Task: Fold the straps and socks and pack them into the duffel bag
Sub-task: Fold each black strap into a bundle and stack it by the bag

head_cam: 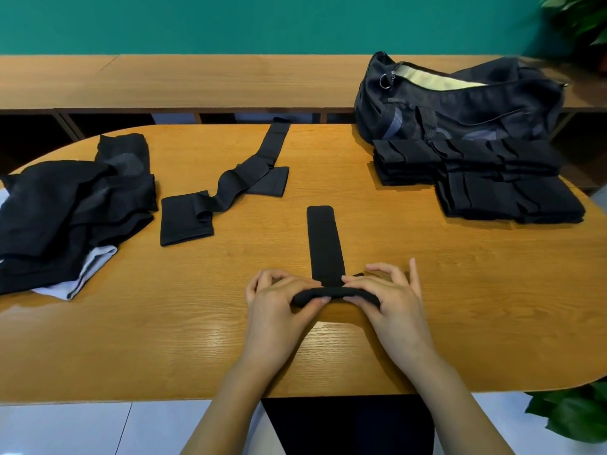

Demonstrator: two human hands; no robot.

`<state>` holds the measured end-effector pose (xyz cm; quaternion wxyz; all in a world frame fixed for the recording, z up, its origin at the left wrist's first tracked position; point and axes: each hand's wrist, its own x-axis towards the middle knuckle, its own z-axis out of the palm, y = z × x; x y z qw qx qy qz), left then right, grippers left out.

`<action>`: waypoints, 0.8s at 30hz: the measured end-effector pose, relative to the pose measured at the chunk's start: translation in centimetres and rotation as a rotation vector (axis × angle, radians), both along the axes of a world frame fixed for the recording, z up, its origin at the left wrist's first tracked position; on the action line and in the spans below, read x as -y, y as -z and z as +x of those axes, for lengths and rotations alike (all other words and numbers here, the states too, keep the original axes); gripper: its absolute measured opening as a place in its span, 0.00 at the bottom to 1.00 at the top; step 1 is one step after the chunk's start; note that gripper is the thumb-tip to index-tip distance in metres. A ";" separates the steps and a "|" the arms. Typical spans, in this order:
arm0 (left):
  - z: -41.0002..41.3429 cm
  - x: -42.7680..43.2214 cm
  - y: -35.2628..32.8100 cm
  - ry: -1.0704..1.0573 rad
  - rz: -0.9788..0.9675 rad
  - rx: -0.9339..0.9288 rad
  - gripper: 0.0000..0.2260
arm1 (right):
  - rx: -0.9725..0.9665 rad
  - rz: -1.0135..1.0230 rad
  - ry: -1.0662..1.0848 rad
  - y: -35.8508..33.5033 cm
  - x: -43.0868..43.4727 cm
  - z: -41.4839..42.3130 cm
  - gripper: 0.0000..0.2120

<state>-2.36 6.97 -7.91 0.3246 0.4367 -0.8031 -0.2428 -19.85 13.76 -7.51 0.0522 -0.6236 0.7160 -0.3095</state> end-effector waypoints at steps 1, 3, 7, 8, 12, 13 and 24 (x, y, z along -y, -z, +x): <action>0.0 0.0 0.0 0.002 -0.004 0.004 0.12 | 0.001 0.003 0.004 0.1 0.0 0.0 0.14; 0.0 -0.1 0.0 0.002 -0.010 0.007 0.13 | 0.009 0.008 0.018 0.2 0.0 0.1 0.14; -0.1 -0.2 -0.2 -0.003 -0.029 0.002 0.14 | 0.003 -0.017 0.051 -0.1 0.3 0.4 0.11; -0.1 -0.2 -0.2 -0.007 -0.031 -0.003 0.14 | 0.000 -0.028 0.054 -0.2 0.4 0.5 0.10; -0.2 -0.3 -0.2 -0.063 -0.015 -0.038 0.18 | 0.023 -0.043 0.123 -0.3 0.4 0.6 0.18; -0.3 -0.3 -0.2 -0.082 -0.013 -0.031 0.21 | 0.035 -0.030 0.144 -0.3 0.5 0.6 0.23; -1.3 0.7 -0.2 -0.239 -0.045 0.122 0.16 | -0.009 -0.022 0.201 -0.5 1.5 0.1 0.22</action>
